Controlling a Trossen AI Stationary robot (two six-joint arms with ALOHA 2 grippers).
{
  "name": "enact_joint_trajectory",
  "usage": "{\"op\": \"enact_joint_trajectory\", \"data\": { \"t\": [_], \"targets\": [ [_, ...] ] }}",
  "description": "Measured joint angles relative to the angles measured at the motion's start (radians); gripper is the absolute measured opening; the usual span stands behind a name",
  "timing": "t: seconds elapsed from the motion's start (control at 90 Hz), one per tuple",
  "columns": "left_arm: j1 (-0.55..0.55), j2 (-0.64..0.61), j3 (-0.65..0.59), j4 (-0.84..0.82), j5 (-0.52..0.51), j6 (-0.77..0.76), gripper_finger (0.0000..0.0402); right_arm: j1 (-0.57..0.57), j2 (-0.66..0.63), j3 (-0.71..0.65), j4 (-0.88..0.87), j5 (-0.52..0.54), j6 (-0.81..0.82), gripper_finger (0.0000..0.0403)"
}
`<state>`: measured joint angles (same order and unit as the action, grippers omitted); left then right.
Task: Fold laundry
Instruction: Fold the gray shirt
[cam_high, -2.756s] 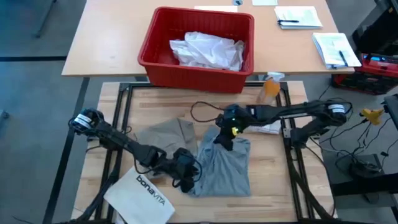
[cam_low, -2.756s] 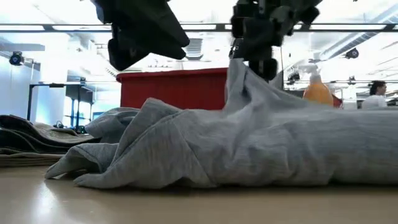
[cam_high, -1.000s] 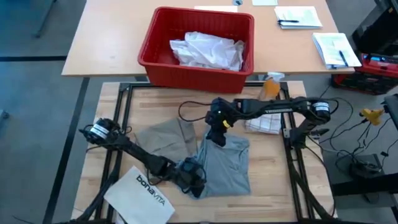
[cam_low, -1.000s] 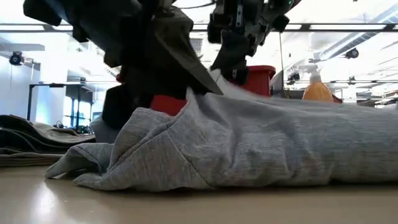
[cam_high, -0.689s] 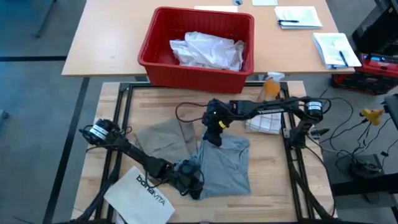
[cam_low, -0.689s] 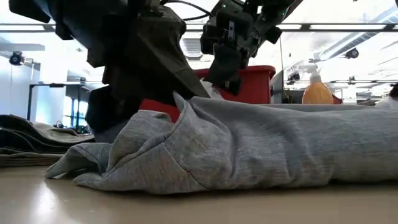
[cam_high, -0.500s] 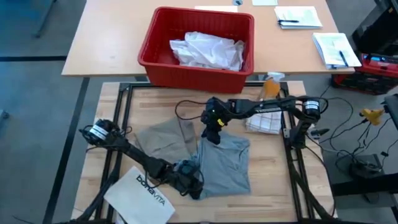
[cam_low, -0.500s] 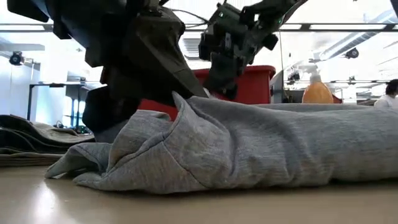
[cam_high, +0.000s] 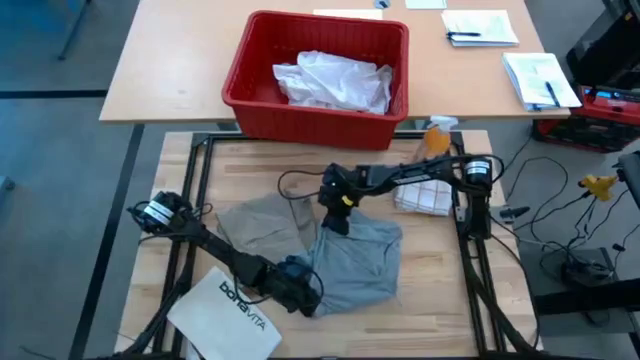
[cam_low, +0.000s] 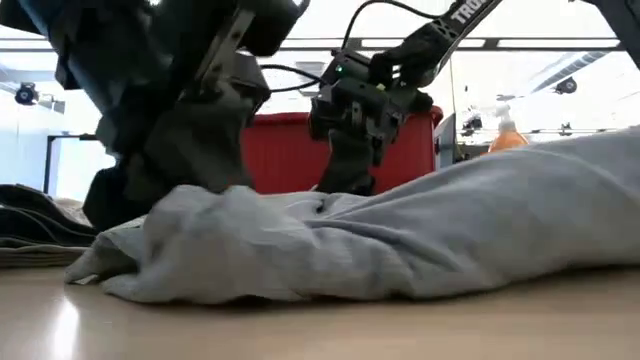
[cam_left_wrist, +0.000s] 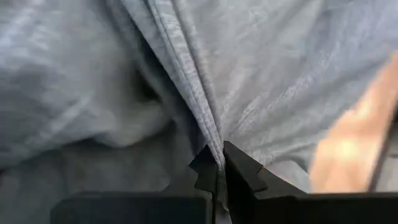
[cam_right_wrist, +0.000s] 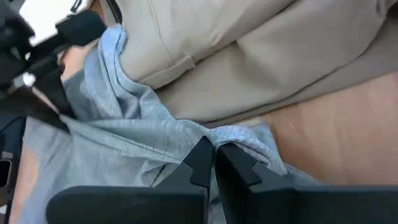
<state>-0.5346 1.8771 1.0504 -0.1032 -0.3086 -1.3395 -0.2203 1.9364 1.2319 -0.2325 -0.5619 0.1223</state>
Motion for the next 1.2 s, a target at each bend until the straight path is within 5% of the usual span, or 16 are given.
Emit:
{"op": "enact_joint_trajectory", "data": {
  "t": [0.322, 0.667, 0.789, 0.967, 1.2],
  "targets": [
    [0.027, 0.000, 0.000, 0.059, -0.015, 0.068, 0.0000, 0.005, 0.009, 0.002, 0.013, 0.005, -0.011, 0.0023],
    [0.027, 0.000, -0.003, 0.061, -0.015, 0.074, 0.0000, -0.002, -0.063, 0.005, 0.028, 0.014, 0.013, 0.0237],
    [0.027, 0.000, -0.004, 0.061, -0.012, 0.074, 0.0000, -0.014, -0.071, 0.004, -0.025, 0.022, 0.037, 0.0283],
    [0.027, -0.041, -0.004, 0.062, 0.004, 0.074, 0.0000, -0.012, -0.192, -0.031, -0.199, 0.098, -0.101, 0.0267],
    [0.028, -0.142, -0.004, 0.035, -0.061, 0.074, 0.0000, -0.013, -0.477, -0.335, -0.125, 0.141, -0.071, 0.0191]
  ]
}}
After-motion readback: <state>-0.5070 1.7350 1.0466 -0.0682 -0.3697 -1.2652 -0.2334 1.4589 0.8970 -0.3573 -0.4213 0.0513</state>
